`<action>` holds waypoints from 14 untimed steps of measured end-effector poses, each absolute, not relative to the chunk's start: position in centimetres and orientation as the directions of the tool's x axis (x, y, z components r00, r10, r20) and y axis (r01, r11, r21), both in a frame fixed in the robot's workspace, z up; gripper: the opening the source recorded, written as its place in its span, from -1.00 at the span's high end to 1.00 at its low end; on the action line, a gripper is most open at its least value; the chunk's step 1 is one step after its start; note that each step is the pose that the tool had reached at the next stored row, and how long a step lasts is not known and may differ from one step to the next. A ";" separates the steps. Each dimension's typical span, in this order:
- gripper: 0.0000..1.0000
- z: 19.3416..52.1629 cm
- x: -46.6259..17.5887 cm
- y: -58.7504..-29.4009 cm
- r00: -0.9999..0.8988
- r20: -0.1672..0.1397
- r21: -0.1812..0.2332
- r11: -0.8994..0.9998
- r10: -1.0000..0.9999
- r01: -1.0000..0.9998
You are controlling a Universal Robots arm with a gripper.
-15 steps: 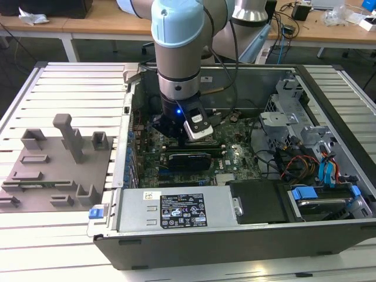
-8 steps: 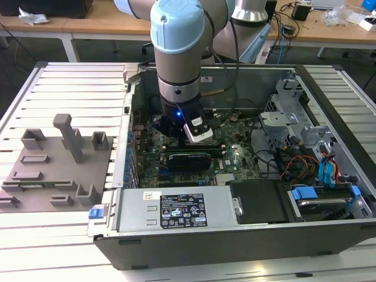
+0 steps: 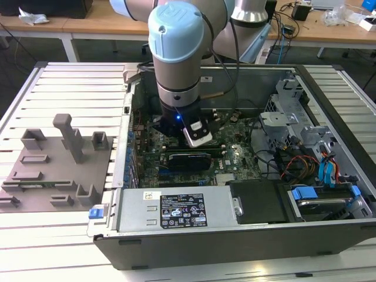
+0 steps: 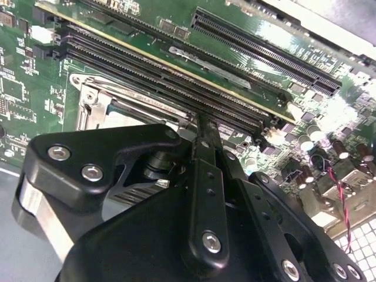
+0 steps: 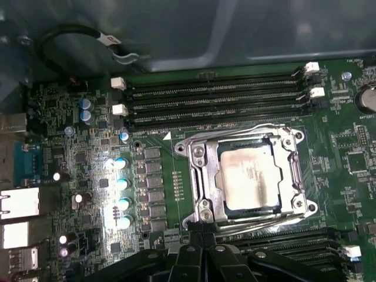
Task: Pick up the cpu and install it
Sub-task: 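Install the second cpu locking lever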
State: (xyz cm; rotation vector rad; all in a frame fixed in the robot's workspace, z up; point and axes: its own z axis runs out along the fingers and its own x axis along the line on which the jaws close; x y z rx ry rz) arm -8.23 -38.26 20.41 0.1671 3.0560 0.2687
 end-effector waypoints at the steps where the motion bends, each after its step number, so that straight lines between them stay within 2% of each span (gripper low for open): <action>1: 0.79 20.4 -8.3 -38.3 -0.992 -0.060 0.186 0.977 0.115 0.102; 6: 0.79 20.2 -8.8 -38.4 -0.991 -0.067 0.227 0.969 0.117 0.099; 11: 0.79 20.2 -8.8 -38.4 -0.991 -0.068 0.231 0.968 0.117 0.099; 14: 0.79 21.5 -8.8 -38.4 -0.991 -0.068 0.230 0.968 0.117 0.099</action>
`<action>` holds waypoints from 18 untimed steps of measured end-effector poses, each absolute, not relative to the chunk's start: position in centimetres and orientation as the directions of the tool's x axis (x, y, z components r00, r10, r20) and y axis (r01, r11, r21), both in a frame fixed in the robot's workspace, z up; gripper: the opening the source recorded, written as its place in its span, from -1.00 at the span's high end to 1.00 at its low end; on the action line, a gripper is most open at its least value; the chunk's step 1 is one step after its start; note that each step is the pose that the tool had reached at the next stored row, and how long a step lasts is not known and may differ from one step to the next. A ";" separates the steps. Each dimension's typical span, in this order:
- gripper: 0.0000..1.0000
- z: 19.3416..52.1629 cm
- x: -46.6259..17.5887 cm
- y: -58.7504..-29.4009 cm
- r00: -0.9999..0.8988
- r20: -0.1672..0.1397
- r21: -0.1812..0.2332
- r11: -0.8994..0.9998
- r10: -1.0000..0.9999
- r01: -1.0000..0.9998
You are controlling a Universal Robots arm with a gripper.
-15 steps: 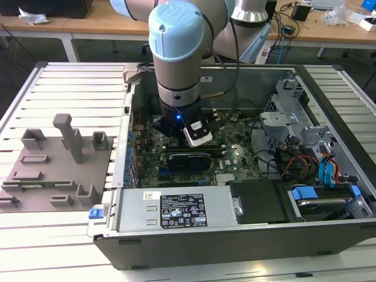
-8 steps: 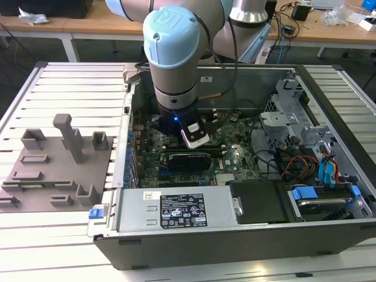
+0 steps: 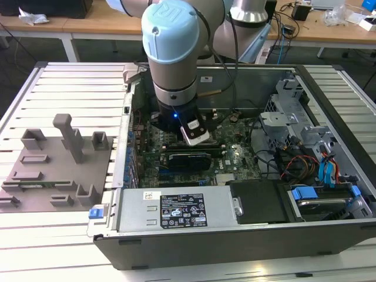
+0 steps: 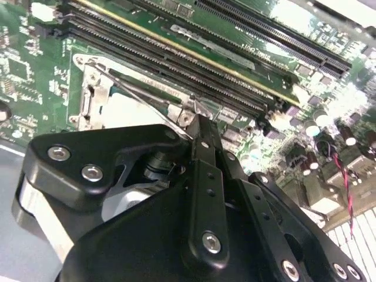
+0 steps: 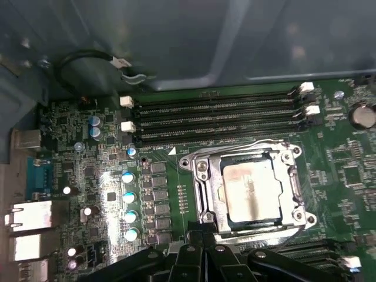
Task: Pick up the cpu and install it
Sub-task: 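Install the second cpu locking lever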
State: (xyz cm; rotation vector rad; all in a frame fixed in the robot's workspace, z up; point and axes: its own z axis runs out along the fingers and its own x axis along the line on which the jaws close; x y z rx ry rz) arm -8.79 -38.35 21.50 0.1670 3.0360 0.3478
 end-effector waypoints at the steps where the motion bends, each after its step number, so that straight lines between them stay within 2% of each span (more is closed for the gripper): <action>1: 0.79 21.9 -8.8 -38.3 -0.991 -0.068 0.228 0.969 0.117 0.099; 7: 0.79 24.3 -8.8 -38.2 -0.991 -0.069 0.219 0.971 0.117 0.099; 18: 0.79 24.4 -6.7 -38.1 -0.991 -0.069 0.214 0.972 0.116 0.099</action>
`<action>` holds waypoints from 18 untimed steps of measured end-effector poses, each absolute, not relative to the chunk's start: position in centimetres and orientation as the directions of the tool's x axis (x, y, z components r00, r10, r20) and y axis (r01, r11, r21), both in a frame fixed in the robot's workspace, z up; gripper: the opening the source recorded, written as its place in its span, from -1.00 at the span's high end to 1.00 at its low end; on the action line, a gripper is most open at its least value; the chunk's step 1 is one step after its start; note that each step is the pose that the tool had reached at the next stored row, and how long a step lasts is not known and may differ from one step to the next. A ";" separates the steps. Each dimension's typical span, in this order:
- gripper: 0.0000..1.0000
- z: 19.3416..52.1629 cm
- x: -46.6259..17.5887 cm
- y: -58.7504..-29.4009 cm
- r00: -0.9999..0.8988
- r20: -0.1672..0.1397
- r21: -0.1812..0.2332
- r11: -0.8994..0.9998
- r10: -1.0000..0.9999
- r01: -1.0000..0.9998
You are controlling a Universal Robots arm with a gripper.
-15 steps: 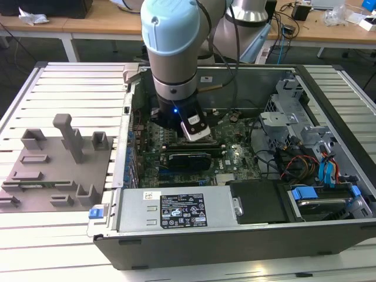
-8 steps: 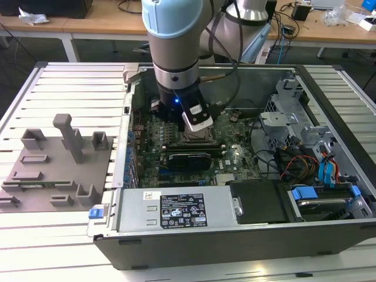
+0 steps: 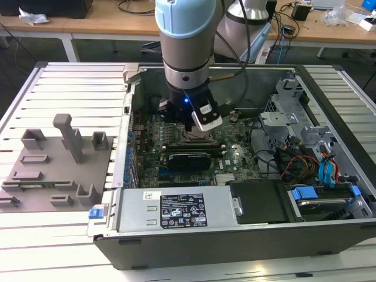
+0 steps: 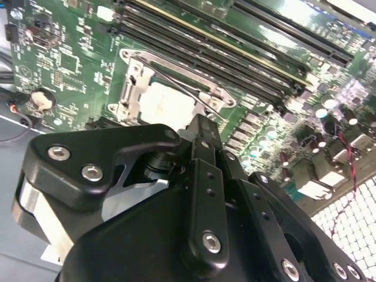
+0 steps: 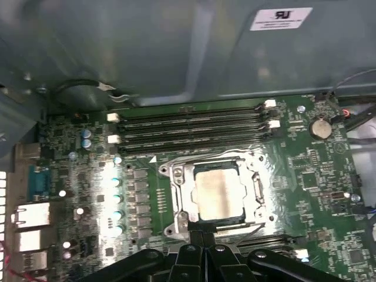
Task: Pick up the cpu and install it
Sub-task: 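Install the second cpu locking lever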
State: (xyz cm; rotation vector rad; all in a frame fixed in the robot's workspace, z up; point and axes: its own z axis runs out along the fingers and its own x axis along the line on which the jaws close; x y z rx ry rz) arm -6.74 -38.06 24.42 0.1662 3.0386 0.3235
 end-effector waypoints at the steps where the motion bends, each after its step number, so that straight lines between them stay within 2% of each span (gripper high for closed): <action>1: 0.79 24.4 -6.6 -38.1 -0.991 -0.069 0.212 0.972 0.116 0.099; 18: 0.79 23.9 -6.9 -39.5 -0.991 -0.066 0.204 0.974 0.116 0.100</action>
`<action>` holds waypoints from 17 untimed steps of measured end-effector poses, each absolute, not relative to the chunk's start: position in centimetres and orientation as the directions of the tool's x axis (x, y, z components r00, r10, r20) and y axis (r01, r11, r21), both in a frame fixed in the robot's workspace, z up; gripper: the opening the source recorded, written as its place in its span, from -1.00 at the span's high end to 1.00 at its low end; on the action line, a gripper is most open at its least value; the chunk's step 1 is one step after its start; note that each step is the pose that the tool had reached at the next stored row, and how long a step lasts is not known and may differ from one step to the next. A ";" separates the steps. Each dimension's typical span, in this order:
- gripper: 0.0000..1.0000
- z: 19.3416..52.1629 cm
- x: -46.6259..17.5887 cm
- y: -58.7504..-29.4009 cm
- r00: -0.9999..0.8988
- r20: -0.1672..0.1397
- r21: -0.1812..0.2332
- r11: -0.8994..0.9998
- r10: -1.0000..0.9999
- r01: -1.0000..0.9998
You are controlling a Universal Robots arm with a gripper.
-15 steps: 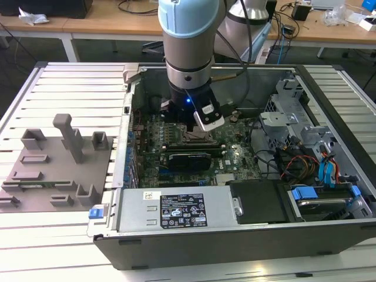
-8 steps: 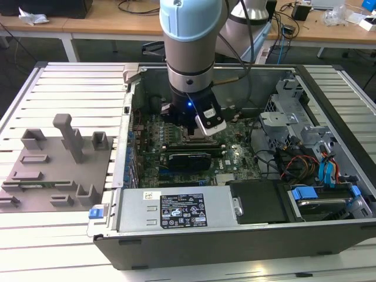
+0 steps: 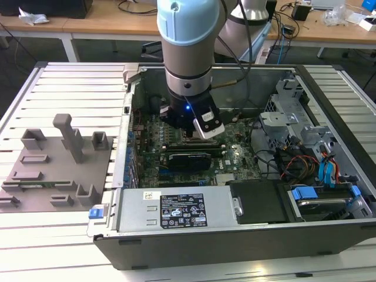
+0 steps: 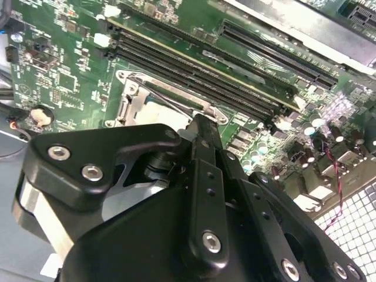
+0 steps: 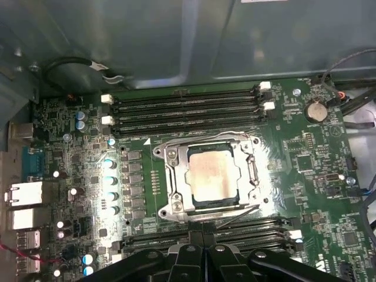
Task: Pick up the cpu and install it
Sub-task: 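Install the second cpu locking lever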
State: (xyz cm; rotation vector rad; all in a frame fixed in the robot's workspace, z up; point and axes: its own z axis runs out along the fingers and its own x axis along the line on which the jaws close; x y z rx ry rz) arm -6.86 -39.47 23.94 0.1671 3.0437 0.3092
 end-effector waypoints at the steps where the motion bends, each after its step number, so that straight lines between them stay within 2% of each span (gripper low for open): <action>1: 0.79 23.7 -7.0 -39.5 -0.991 -0.067 0.204 0.974 0.116 0.100; 12: 0.79 21.6 -8.1 -39.5 -0.991 -0.070 0.206 0.973 0.116 0.100; 17: 0.79 21.1 -8.2 -39.5 -0.991 -0.072 0.220 0.971 0.117 0.099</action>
